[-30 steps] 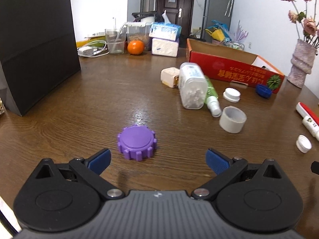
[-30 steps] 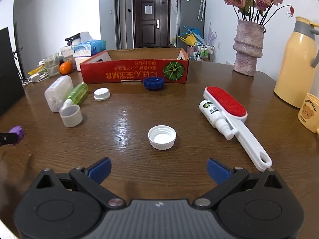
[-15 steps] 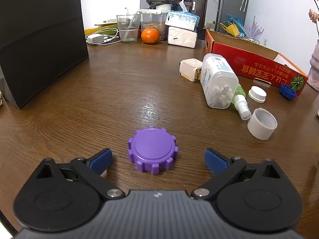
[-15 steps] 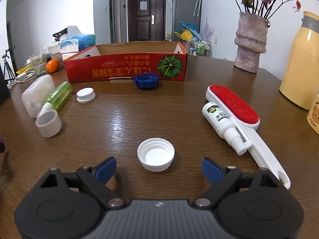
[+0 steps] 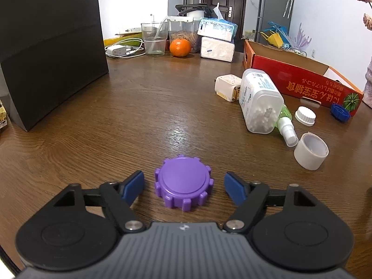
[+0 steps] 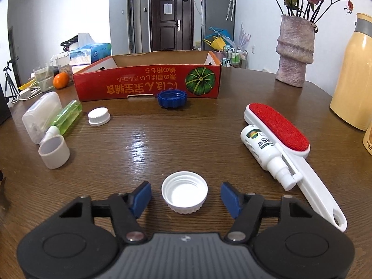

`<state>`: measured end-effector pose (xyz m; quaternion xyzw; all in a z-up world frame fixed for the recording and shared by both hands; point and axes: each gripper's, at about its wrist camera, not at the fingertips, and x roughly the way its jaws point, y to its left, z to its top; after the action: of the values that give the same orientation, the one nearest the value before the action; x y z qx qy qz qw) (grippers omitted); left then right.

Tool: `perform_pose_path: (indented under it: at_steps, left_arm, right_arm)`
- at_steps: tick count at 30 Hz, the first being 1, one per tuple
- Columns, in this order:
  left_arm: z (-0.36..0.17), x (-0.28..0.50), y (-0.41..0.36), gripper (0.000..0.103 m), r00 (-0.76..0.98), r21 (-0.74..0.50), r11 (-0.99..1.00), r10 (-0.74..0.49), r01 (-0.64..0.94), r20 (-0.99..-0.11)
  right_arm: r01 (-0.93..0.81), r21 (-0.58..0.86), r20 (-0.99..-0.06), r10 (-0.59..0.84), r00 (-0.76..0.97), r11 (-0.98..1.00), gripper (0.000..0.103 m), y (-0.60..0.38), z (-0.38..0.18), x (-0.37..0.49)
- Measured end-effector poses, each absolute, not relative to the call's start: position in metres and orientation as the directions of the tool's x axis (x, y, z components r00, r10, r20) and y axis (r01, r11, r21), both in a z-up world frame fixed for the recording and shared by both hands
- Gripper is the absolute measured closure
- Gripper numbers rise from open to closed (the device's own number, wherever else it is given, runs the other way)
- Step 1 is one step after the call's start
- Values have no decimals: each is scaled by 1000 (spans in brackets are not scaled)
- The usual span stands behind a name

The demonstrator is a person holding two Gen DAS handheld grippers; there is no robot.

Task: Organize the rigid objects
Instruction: 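Reach the left gripper to the purple gear cap while the right gripper grasps the white cap, then carry the purple cap and white cap in both grippers over the red box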

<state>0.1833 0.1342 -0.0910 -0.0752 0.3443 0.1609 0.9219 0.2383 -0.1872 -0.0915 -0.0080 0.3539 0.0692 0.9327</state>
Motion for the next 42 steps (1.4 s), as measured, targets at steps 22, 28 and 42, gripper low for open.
perform_pose_path:
  at_steps: [22,28,42]
  left_arm:
    - [-74,178,124,48,740,-38,949,218,-313,-636]
    - [-59,182,115,48,770,-49,960,189,-275,-610]
    - [-16,204,80,48,837,-86,982,97,-169,-539]
  right_arm:
    - [-147,51,-632,146,761,988,64,-188,-82,230]
    - [-147,54,-609,149,779,988,64,-187,-69,227]
    - [-187,63,-528,192,827,980,64,-171,-28,239]
